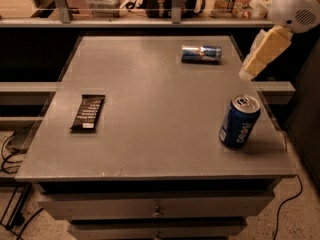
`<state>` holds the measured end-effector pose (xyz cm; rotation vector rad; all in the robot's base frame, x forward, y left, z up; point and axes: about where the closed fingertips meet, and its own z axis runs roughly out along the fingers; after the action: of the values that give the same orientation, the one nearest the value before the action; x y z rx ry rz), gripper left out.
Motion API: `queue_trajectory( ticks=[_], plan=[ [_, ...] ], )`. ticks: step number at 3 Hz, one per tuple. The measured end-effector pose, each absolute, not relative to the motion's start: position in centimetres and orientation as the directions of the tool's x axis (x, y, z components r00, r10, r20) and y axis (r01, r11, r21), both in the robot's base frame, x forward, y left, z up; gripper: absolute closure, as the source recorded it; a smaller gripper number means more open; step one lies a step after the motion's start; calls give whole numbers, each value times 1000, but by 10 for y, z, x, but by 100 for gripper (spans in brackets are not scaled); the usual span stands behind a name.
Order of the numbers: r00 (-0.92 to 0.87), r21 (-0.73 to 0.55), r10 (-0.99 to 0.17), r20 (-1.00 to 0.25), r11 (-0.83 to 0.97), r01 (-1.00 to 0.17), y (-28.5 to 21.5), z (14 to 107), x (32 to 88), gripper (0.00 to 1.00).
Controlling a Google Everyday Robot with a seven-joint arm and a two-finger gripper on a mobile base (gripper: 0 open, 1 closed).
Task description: Move redbull can near rxbar chocolate
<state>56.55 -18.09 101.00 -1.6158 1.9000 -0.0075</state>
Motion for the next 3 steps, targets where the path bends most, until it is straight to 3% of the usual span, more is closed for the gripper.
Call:
queue_trajectory(
  ticks=[1,3],
  plan=[
    [-43,-395,-889,-456,245,-885,-181,1010,566,0],
    [-38,-313,-773,-634,301,-901,-144,985,608,0]
  ],
)
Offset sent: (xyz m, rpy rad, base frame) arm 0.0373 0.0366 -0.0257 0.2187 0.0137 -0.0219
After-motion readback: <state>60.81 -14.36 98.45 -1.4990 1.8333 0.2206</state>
